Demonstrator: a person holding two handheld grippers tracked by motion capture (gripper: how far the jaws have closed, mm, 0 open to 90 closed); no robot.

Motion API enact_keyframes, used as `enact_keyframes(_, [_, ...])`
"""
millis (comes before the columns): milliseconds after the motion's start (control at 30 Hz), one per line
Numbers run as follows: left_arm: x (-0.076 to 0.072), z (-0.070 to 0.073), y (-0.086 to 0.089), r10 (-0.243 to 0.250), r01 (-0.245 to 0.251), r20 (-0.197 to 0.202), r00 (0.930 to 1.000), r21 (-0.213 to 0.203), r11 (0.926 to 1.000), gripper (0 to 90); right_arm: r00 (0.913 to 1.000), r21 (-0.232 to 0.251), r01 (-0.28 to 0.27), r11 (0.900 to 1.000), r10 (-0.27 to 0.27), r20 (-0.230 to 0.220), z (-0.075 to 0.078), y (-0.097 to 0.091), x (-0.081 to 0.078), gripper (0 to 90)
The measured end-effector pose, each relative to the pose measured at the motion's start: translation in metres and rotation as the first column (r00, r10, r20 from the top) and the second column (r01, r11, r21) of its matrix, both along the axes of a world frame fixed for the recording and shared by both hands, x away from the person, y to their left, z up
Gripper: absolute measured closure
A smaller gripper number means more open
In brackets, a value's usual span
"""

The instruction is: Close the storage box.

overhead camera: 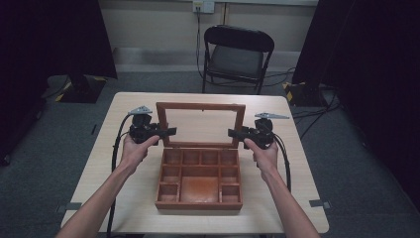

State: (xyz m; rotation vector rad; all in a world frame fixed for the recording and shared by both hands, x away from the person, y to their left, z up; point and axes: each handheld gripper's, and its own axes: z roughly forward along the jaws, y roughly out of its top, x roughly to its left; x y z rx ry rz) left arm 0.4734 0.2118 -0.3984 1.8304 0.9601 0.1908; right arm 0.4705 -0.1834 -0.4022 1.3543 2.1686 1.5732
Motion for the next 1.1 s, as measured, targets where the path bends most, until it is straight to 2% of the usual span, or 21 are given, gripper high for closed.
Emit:
enact_keyframes(33, [-0.001, 0.001, 0.0, -0.007, 0.007, -0.001, 1.0, 0.0, 1.0, 46.8, 1.0, -0.01, 0.005, 0.9999, -0.005, 0.007, 0.001, -0.001, -0.003, 48.1])
enact_keyframes(133, [-0.005, 0.001, 0.0, -0.003, 0.003, 0.006, 1.0, 0.001, 1.0, 46.6, 0.9999, -0.002, 0.001, 1.0, -0.001, 0.012, 0.002, -0.002, -0.006, 49.9])
enact_keyframes(267, [-0.011, 0.002, 0.0, 0.01, -0.011, 0.026, 0.9996, 0.013, 0.9999, 46.2, 0.9998, 0.01, 0.012, 0.9999, -0.012, -0.017, 0.003, -0.004, -0.01, 50.3])
enact_keyframes(400, [-0.015, 0.001, 0.0, 0.005, -0.005, 0.038, 0.9993, 0.008, 1.0, 45.7, 0.9999, -0.009, 0.01, 0.9999, -0.01, -0.003, 0.006, -0.005, -0.015, 50.5])
enact_keyframes(567, [-0.018, 0.003, 0.0, 0.011, -0.011, 0.036, 0.9993, 0.006, 0.9999, 45.2, 0.9999, -0.008, 0.016, 0.9998, -0.016, -0.001, 0.007, -0.006, -0.019, 50.5])
enact_keyframes(733, [-0.022, 0.003, 0.0, 0.006, -0.006, 0.042, 0.9991, 0.018, 0.9998, 44.8, 0.9999, -0.019, 0.014, 0.9997, -0.013, 0.009, 0.009, -0.006, -0.023, 49.5])
enact_keyframes(833, [-0.026, 0.003, 0.0, 0.007, -0.007, 0.045, 0.999, 0.013, 0.9999, 44.2, 0.9997, -0.029, 0.02, 0.9994, -0.02, -0.016, 0.01, -0.006, -0.026, 49.4])
enact_keyframes(1100, [-0.037, 0.003, 0.001, -0.006, 0.005, 0.049, 0.9988, 0.022, 0.9997, 42.6, 0.9999, -0.035, 0.002, 0.9994, -0.003, -0.016, 0.011, -0.008, -0.036, 48.7])
